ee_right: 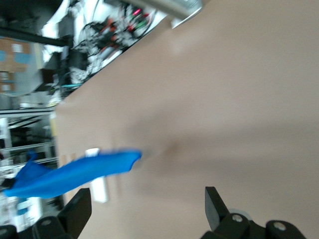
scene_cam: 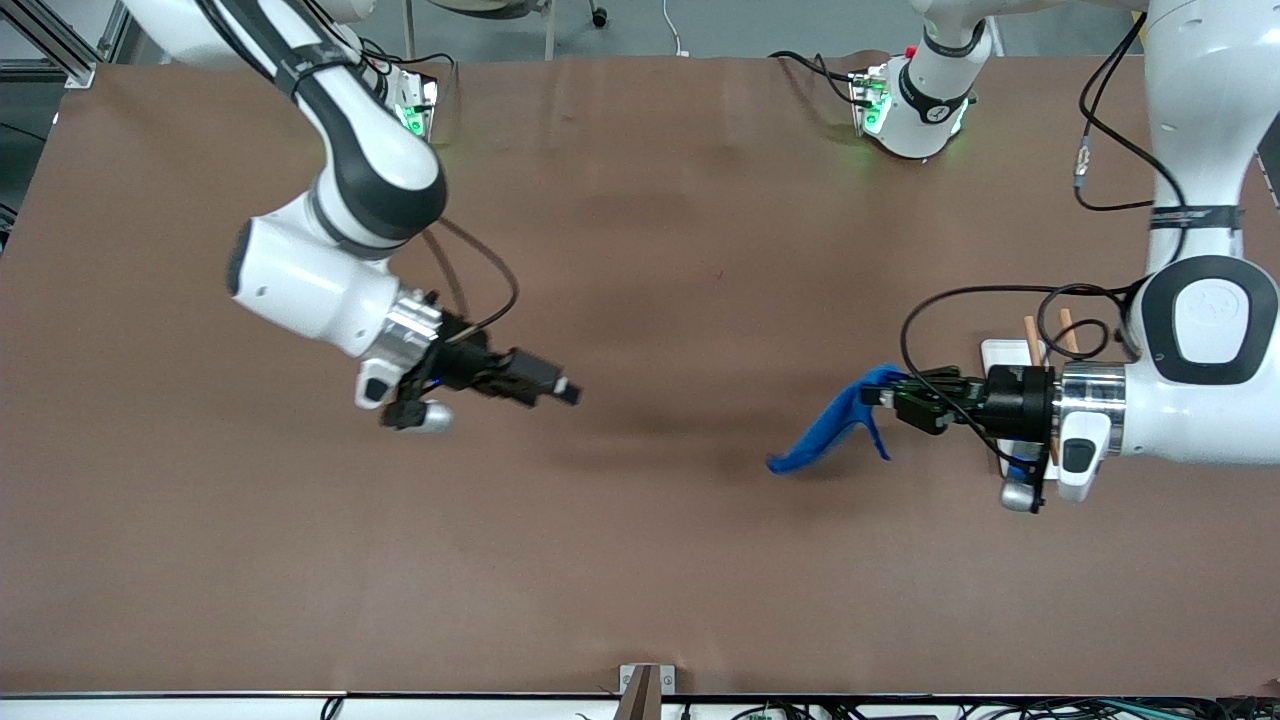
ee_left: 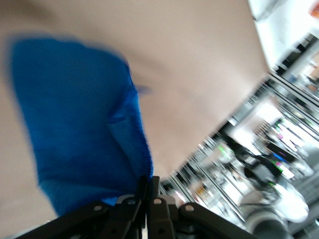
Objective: Right arm passes towel to left arm to hang
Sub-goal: 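Open the right gripper and pull the towel away with the left gripper, then carry the towel to the dowel rack while the right gripper retracts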
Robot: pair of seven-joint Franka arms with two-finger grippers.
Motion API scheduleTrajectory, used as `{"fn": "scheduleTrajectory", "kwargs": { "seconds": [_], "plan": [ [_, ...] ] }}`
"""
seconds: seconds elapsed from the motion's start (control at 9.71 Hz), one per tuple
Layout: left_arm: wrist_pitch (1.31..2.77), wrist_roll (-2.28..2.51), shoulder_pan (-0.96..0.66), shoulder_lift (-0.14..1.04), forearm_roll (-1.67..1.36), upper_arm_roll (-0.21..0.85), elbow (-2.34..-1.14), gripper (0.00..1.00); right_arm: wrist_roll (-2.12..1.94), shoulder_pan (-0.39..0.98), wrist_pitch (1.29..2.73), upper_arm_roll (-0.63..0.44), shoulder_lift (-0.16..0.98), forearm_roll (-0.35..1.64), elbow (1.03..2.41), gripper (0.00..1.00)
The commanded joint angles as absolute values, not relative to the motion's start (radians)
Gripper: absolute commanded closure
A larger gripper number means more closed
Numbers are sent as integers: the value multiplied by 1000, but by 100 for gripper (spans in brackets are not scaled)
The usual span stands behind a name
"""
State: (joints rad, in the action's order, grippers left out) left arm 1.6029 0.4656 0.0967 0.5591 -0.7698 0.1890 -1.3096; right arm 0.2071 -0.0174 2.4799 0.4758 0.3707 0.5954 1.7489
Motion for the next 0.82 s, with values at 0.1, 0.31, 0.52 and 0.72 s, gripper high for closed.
{"fn": "scheduleTrajectory", "kwargs": {
  "seconds": [0.1,0.31,0.52,0.72],
  "plan": [
    [1625,508,100,497,-360,175,-1342,100,221,-17,2280,278,236,349,1824,0],
    [1612,544,146,450,-235,166,-1383,100,221,-17,2170,171,172,229,1818,0],
    [1614,516,217,430,-177,170,-1437,100,218,-18,2071,73,86,117,1801,0],
    [1599,499,235,430,-161,169,-1446,99,218,-18,1848,14,81,4,1676,0]
  ]
}}
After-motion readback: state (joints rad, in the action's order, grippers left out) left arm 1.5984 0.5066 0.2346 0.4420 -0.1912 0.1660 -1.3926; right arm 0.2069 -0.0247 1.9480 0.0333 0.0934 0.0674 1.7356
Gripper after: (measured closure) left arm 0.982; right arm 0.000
